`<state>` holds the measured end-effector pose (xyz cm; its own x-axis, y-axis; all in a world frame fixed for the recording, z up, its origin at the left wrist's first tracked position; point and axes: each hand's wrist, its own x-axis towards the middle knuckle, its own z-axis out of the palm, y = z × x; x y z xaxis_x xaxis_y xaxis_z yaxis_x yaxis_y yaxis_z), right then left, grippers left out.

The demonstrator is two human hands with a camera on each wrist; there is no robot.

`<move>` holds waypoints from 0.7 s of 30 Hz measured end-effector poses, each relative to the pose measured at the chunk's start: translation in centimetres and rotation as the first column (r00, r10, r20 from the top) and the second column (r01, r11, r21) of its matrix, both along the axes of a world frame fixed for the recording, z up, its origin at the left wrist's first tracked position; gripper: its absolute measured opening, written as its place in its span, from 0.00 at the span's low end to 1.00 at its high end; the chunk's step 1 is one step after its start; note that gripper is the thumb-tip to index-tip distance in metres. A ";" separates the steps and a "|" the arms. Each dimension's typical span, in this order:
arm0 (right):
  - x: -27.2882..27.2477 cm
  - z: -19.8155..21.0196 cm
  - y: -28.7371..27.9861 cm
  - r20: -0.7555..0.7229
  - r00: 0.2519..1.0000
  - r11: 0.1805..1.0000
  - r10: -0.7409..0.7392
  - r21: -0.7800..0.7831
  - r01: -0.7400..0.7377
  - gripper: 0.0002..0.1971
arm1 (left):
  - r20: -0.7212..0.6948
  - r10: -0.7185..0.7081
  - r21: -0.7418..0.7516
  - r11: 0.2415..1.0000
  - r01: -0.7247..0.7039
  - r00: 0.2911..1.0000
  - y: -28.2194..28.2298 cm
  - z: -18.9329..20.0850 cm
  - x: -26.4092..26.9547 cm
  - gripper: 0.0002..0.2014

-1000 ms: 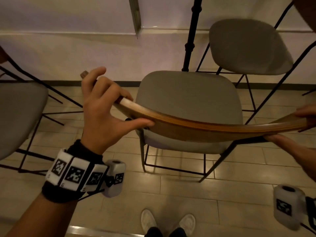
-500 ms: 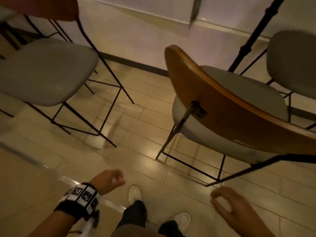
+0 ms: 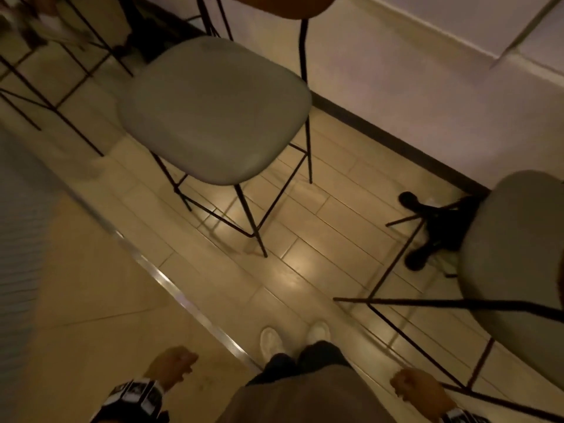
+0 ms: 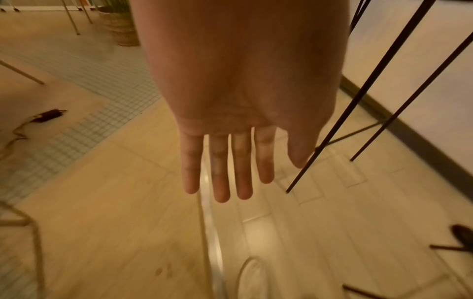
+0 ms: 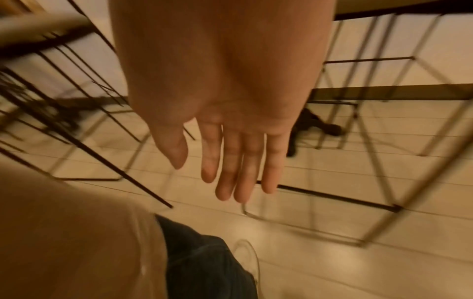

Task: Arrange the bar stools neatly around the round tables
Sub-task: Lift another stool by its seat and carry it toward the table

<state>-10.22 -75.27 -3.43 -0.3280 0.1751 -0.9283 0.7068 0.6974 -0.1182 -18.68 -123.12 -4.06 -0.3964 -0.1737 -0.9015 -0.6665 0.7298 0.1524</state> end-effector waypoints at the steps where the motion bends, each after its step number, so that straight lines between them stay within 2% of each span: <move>1: -3.0 0.7 -1.3 -0.039 0.999 1.000 -0.019 -0.016 0.019 0.12 | -0.068 0.037 0.034 0.999 -0.035 0.997 -0.4 -0.2 -2.0 0.11; 4: -12.0 1.0 -5.5 -0.241 0.970 0.990 0.018 -0.129 -0.050 0.09 | -0.276 0.193 0.126 0.978 -0.163 0.942 -1.2 0.4 -9.2 0.12; 6: -17.4 1.4 -8.2 -0.382 0.924 0.976 -0.006 -0.203 -0.078 0.08 | -0.381 0.237 0.171 0.968 -0.184 0.894 -1.7 1.4 -14.2 0.13; 9: -25.9 2.7 -12.4 -0.520 0.843 0.946 -0.134 -0.320 -0.048 0.08 | -0.510 0.258 0.178 0.965 -0.193 0.821 -3.2 3.4 -22.1 0.14; 11: -30.9 3.5 -14.9 -0.571 0.774 0.902 -0.274 -0.431 0.002 0.06 | -0.587 0.214 0.133 0.977 -0.167 0.781 -4.3 5.4 -27.2 0.15; 13: -35.0 4.6 -17.3 -0.508 0.732 0.819 -0.454 -0.562 0.118 0.06 | -0.673 0.074 0.003 0.995 -0.097 0.736 -5.2 7.5 -32.0 0.14; 15: -38.1 5.4 -19.2 -0.408 0.670 0.717 -0.620 -0.642 0.273 0.09 | -0.748 -0.061 -0.125 0.991 -0.050 0.661 -5.7 9.7 -36.4 0.11; 19: -41.0 5.3 -22.3 -0.136 0.533 0.452 -0.835 -0.722 0.524 0.29 | -0.856 -0.168 -0.208 0.978 -0.029 0.489 -7.9 11.2 -45.4 0.09; 21: -41.3 4.8 -24.2 -0.060 0.427 0.330 -0.902 -0.733 0.595 0.41 | -0.857 -0.226 -0.257 0.966 -0.005 0.463 -9.1 10.8 -50.0 0.15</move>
